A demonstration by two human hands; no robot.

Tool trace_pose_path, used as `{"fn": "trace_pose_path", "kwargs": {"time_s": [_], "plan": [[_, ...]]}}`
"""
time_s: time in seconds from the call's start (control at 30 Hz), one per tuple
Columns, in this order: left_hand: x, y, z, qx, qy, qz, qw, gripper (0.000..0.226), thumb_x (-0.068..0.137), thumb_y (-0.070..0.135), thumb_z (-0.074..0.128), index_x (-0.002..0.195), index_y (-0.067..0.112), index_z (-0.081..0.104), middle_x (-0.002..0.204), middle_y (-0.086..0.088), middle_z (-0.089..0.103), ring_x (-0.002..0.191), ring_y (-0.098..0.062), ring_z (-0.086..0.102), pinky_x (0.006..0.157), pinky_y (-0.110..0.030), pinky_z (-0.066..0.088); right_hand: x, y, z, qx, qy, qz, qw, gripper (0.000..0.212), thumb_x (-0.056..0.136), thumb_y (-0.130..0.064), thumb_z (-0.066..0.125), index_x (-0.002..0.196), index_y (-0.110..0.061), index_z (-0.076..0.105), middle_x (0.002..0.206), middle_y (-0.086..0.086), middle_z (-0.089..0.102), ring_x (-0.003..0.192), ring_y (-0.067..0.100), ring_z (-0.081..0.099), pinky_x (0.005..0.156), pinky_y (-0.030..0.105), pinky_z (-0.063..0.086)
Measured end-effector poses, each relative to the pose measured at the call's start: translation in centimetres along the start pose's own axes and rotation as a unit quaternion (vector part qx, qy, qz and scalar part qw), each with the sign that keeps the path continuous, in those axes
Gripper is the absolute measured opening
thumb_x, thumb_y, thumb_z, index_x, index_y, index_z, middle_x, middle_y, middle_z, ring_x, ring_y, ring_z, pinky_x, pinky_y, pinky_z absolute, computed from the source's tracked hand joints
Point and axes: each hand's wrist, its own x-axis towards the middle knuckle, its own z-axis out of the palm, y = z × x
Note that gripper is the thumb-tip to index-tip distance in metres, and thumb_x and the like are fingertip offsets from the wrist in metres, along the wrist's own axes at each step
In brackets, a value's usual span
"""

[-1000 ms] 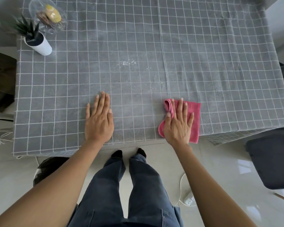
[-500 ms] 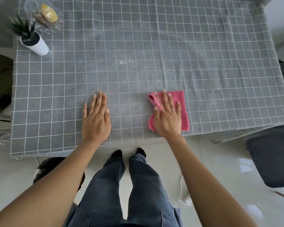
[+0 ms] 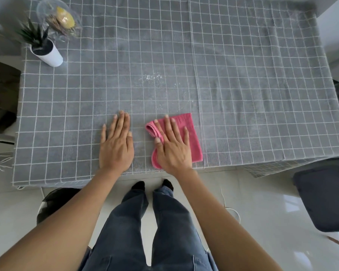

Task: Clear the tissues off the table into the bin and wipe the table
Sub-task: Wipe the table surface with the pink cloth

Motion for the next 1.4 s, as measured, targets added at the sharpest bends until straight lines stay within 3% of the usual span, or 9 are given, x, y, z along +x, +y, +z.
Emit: {"fn": "trace_pose_path", "kwargs": {"time_s": [0.13,0.23,0.3,0.57,0.77,0.9,1.0,1.17,1.4], "plan": [[0.0,0.0,-0.1,-0.012,-0.009,0.004,1.0,0.054,0.101,0.031,0.01,0.154,0.019,0.004,0.161,0.004,0.001,0.149,-0.01,-0.003,0.122,-0.043,0.0,0.2,3.5,-0.9,-0.037,0.016,0.005,0.999,0.053,0.098,-0.047,-0.006,0.149,-0.037,-0.015,0.159,-0.008,-0.016,0.144,0.011,-0.021,0.118,0.043,-0.013],[0.0,-0.1,-0.2,-0.008,-0.014,-0.002,1.0,0.055,0.101,0.032,0.007,0.154,0.02,0.002,0.161,0.005,-0.001,0.148,-0.01,-0.006,0.122,-0.042,-0.001,0.6,7.6,-2.8,-0.025,0.041,0.116,0.992,0.053,0.095,-0.052,-0.011,0.144,-0.036,-0.023,0.157,-0.008,-0.019,0.144,0.012,-0.021,0.119,0.044,-0.009],[0.0,0.0,-0.2,-0.007,-0.018,-0.003,1.0,0.055,0.1,0.033,0.005,0.154,0.02,0.0,0.161,0.004,-0.003,0.148,-0.01,-0.007,0.122,-0.042,-0.002,0.7,8.8,-3.7,0.004,0.06,0.169,0.984,0.05,0.098,-0.05,-0.003,0.142,-0.035,-0.021,0.158,-0.009,-0.015,0.145,0.011,-0.016,0.119,0.043,-0.01],[0.6,-0.2,-0.7,-0.071,-0.03,0.0,0.997,0.053,0.101,0.033,0.008,0.152,0.021,-0.001,0.16,0.006,-0.006,0.147,-0.009,-0.009,0.121,-0.041,-0.007,2.2,5.5,-2.5,0.049,0.11,0.265,0.957,0.051,0.1,-0.043,0.006,0.149,-0.037,-0.009,0.161,-0.005,-0.011,0.146,0.012,-0.016,0.117,0.046,-0.014],[6.8,-1.7,-1.8,-0.054,-0.004,-0.018,0.998,0.051,0.105,0.027,0.018,0.153,0.015,0.006,0.162,0.001,0.003,0.149,-0.013,-0.003,0.121,-0.043,-0.004,4.8,-0.6,-0.8,0.015,0.062,0.12,0.991,0.053,0.098,-0.048,-0.003,0.148,-0.035,-0.015,0.158,-0.004,-0.019,0.143,0.015,-0.024,0.115,0.046,-0.018],[11.3,-3.8,-2.8,-0.024,-0.003,-0.025,0.999,0.052,0.104,0.026,0.019,0.154,0.014,0.006,0.162,-0.001,0.002,0.149,-0.016,-0.003,0.121,-0.044,-0.004,5.4,-3.3,0.4,0.001,0.035,-0.003,0.999,0.051,0.101,-0.045,0.005,0.151,-0.038,-0.006,0.16,-0.008,-0.011,0.146,0.012,-0.019,0.115,0.042,-0.021],[11.7,-4.7,-2.6,-0.001,0.008,-0.009,1.0,0.052,0.104,0.026,0.018,0.154,0.015,0.004,0.162,-0.001,0.003,0.149,-0.016,-0.001,0.121,-0.045,-0.002,5.4,-1.6,0.1,-0.02,0.037,-0.036,0.998,0.051,0.102,-0.043,0.01,0.151,-0.039,-0.005,0.16,-0.009,-0.008,0.146,0.01,-0.015,0.117,0.041,-0.016],[11.5,-4.5,-2.4,-0.004,0.02,-0.01,1.0,0.053,0.103,0.027,0.014,0.154,0.017,0.006,0.162,0.001,0.005,0.15,-0.015,0.003,0.121,-0.045,0.001,6.7,3.8,-2.6,-0.03,0.05,0.089,0.994,0.05,0.098,-0.05,-0.009,0.143,-0.036,-0.022,0.158,-0.008,-0.016,0.144,0.013,-0.022,0.119,0.045,-0.01],[11.5,-4.6,-2.2,0.0,0.025,-0.016,1.0,0.053,0.103,0.027,0.016,0.154,0.018,0.004,0.162,0.002,0.004,0.15,-0.014,0.003,0.121,-0.045,0.002,8.4,2.6,-2.9,0.022,0.089,0.213,0.973,0.052,0.1,-0.046,0.005,0.149,-0.036,-0.008,0.159,-0.006,-0.011,0.147,0.015,-0.015,0.117,0.047,-0.013]]}}
